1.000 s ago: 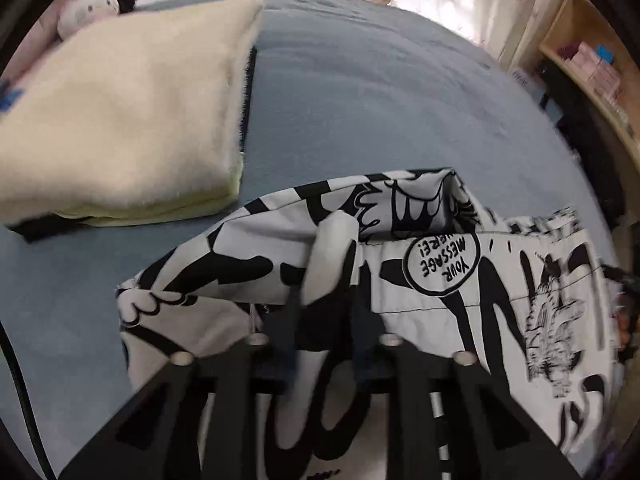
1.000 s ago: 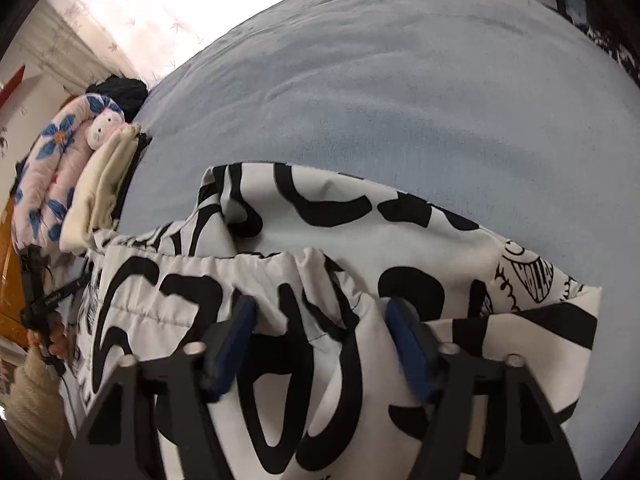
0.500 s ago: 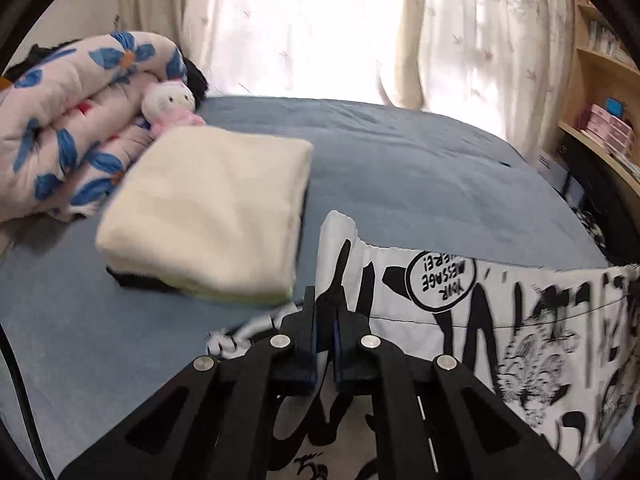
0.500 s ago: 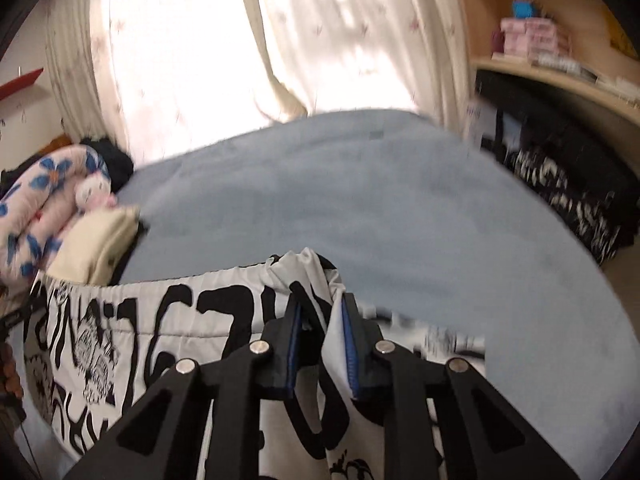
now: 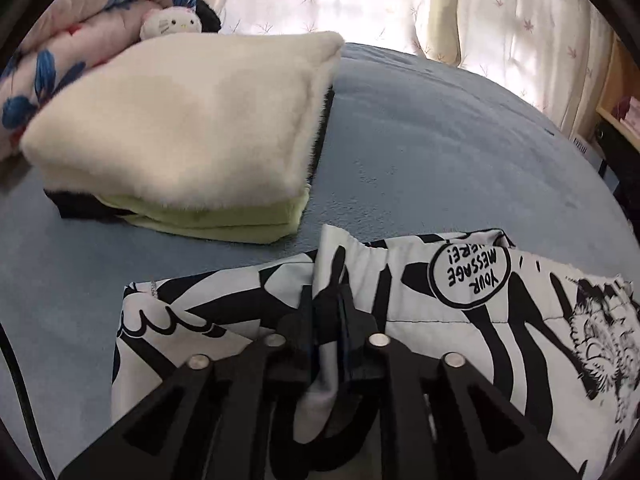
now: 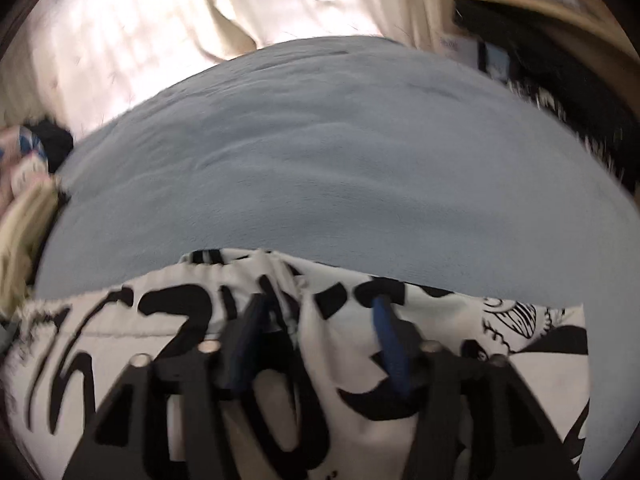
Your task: Fold large clothes
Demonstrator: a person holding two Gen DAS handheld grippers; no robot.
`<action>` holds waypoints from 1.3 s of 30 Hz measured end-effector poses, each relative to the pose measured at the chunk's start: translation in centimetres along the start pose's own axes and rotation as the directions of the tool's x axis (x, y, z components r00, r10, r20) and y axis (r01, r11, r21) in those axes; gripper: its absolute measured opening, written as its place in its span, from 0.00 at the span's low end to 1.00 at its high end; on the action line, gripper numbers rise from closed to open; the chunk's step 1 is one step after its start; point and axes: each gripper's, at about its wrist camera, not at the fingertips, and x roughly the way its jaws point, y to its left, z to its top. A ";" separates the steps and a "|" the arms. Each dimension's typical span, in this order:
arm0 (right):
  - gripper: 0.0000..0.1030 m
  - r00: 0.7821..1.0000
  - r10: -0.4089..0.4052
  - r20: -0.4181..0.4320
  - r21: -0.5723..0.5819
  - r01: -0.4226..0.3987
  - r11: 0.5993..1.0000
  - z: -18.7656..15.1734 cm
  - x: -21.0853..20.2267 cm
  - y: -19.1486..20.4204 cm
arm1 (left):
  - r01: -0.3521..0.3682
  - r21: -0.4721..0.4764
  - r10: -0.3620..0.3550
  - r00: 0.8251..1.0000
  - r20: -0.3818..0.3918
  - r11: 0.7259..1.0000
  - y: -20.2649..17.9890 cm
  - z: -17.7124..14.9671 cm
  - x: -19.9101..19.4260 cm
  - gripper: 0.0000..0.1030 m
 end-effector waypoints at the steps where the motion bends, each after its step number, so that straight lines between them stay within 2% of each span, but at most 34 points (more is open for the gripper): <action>1: 0.55 1.000 -0.004 -0.010 0.004 0.004 1.000 0.1 -0.3 0.0 | -0.008 -0.005 0.008 1.000 -0.004 1.000 0.3 0.2 -0.1 0.25; 4: 0.56 0.998 -0.051 -0.026 -0.010 0.051 0.999 0.6 -2.1 0.8 | -0.035 -0.011 0.035 0.999 -0.030 0.999 0.5 0.4 -1.8 0.29; 7: 0.56 1.000 -0.013 0.014 -0.014 0.013 1.000 -0.1 -6.3 1.9 | -0.072 0.004 0.072 0.997 -0.012 0.997 0.4 0.4 -5.3 0.29; 10: 0.56 0.996 -0.041 0.075 -0.071 0.046 0.996 -1.6 -10.7 4.5 | -0.028 0.001 0.028 0.999 0.044 1.000 -0.6 -0.6 -10.0 0.29; 12: 0.56 0.996 -0.009 0.087 -0.114 0.019 0.993 -3.7 -13.1 6.9 | 0.026 -0.018 -0.025 0.999 0.048 0.999 -1.4 -2.4 -12.8 0.29; 15: 0.56 0.992 0.104 0.070 -0.153 -0.092 0.984 -7.4 -14.9 9.5 | 0.086 -0.049 -0.085 0.996 0.014 0.995 -2.1 -5.7 -14.7 0.29; 16: 0.56 0.991 0.116 0.068 -0.175 -0.102 0.979 -8.7 -15.2 10.3 | 0.082 -0.052 -0.082 0.997 0.008 0.995 -2.2 -6.6 -15.2 0.29; 18: 0.56 0.994 0.076 0.079 -0.240 -0.055 0.969 -11.3 -14.7 11.4 | 0.048 -0.060 -0.050 0.999 -0.020 0.997 -2.0 -8.4 -14.9 0.29; 21: 0.56 0.995 -0.074 0.059 -0.268 0.087 0.959 -13.4 -12.5 9.3 | -0.055 -0.164 0.039 0.994 -0.098 0.985 2.3 -10.9 -13.0 0.29; 22: 0.56 0.991 -0.119 0.063 -0.250 0.131 0.959 -13.6 -12.0 7.6 | -0.060 -0.198 0.039 0.993 -0.110 0.978 3.6 -11.5 -12.7 0.14; 24: 0.56 0.978 -0.195 0.068 -0.166 0.204 0.965 -13.1 -11.8 3.1 | 0.021 -0.263 -0.049 0.994 -0.102 0.964 6.9 -12.1 -12.4 0.01; 25: 0.49 0.961 -0.271 0.059 -0.130 0.276 0.952 -12.9 -11.7 1.1 | 0.063 -0.288 -0.094 0.991 -0.094 0.956 8.0 -12.3 -12.6 0.01; 26: 0.38 0.960 -0.276 0.046 -0.103 0.280 0.955 -12.9 -11.7 -0.9 | 0.085 -0.299 -0.117 0.989 -0.090 0.950 8.6 -12.4 -12.8 0.01; 27: 0.22 0.972 -0.232 0.039 -0.077 0.235 0.969 -12.9 -12.0 -2.6 | 0.091 -0.297 -0.121 0.989 -0.087 0.950 8.9 -12.4 -13.1 0.01; 28: 0.14 0.977 -0.210 0.035 -0.062 0.212 0.975 -13.1 -12.3 -3.4 | 0.088 -0.286 -0.116 0.990 -0.084 0.954 9.0 -12.4 -13.4 0.01; 31: 0.14 0.972 -0.232 0.036 -0.076 0.234 0.969 -13.3 -13.1 -3.3 | 0.068 -0.274 -0.094 0.992 -0.085 0.959 9.0 -12.3 -13.3 0.01; 34: 0.20 0.966 -0.258 0.025 -0.083 0.259 0.962 -13.2 -13.0 -2.2 | 0.057 -0.281 -0.086 0.992 -0.090 0.958 8.7 -12.3 -13.4 0.01; 37: 0.29 0.970 -0.242 0.014 -0.061 0.243 0.968 -13.1 -13.5 -2.1 | 0.064 -0.281 -0.097 0.989 -0.108 0.958 8.3 -12.0 -13.6 0.02; 39: 0.30 0.970 -0.242 0.008 -0.037 0.242 0.970 -12.7 -13.7 -1.6 | 0.052 -0.281 -0.090 0.988 -0.123 0.958 8.1 -11.7 -14.2 0.05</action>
